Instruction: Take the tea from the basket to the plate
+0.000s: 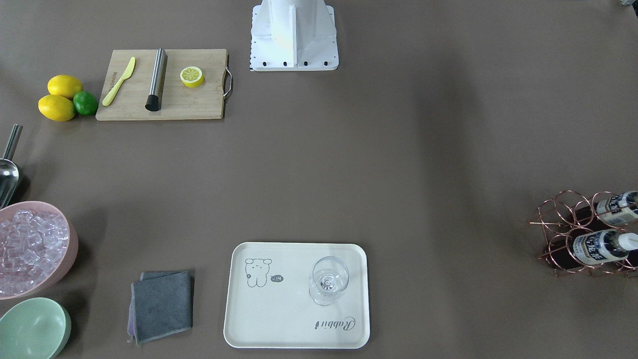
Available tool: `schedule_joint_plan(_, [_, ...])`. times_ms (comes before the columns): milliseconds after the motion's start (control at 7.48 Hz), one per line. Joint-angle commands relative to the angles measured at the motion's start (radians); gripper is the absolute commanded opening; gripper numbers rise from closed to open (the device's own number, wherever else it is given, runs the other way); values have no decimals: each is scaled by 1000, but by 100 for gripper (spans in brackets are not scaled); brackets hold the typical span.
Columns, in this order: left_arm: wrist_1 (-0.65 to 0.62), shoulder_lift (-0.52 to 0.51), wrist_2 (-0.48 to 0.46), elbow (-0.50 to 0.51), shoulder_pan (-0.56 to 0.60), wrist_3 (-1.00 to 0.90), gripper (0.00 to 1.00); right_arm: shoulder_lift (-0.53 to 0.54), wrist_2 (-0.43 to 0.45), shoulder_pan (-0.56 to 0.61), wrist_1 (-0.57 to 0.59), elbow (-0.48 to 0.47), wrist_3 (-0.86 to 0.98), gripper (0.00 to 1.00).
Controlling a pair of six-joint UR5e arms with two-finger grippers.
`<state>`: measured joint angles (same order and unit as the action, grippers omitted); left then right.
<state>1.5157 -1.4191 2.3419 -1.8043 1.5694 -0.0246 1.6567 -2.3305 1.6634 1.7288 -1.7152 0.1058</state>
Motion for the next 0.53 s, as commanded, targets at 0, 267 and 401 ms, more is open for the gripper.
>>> schedule_joint_plan(0, [1, -1, 4, -6, 0, 2, 98, 0, 0, 2, 0, 0, 0, 100])
schedule_joint_plan(267, [9, -6, 4, -3, -2, 2, 98, 0, 0, 2, 0, 2, 0, 100])
schedule_joint_plan(401, [9, -8, -2, -6, -2, -1, 98, 0, 0, 2, 0, 3, 0, 100])
